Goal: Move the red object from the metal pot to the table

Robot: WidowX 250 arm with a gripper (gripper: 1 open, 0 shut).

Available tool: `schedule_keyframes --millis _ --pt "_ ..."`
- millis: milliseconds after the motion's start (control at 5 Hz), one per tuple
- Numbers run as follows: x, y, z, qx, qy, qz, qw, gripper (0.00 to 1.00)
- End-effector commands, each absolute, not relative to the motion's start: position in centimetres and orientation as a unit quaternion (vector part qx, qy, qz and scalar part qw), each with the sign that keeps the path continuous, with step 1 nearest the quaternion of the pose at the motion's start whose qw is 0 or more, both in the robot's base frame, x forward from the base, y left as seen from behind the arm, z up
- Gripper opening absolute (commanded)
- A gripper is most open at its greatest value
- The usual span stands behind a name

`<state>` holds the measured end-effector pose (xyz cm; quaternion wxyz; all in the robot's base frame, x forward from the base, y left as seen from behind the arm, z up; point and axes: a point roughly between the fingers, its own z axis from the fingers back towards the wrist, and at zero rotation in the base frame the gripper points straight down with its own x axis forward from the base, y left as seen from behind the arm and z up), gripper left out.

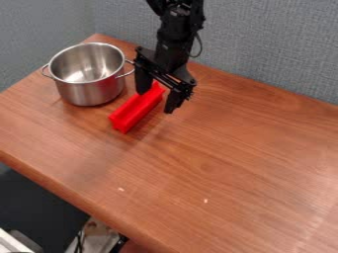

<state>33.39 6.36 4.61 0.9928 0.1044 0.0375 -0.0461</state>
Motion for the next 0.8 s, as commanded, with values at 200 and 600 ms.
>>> schedule_keyframes --millis 200,600 --pt "34.3 8.5 5.1 0.117 0.030 -0.034 0.992 1.00" --pt "34.5 9.6 4.0 0.119 0.044 -0.027 0.992 1.00"
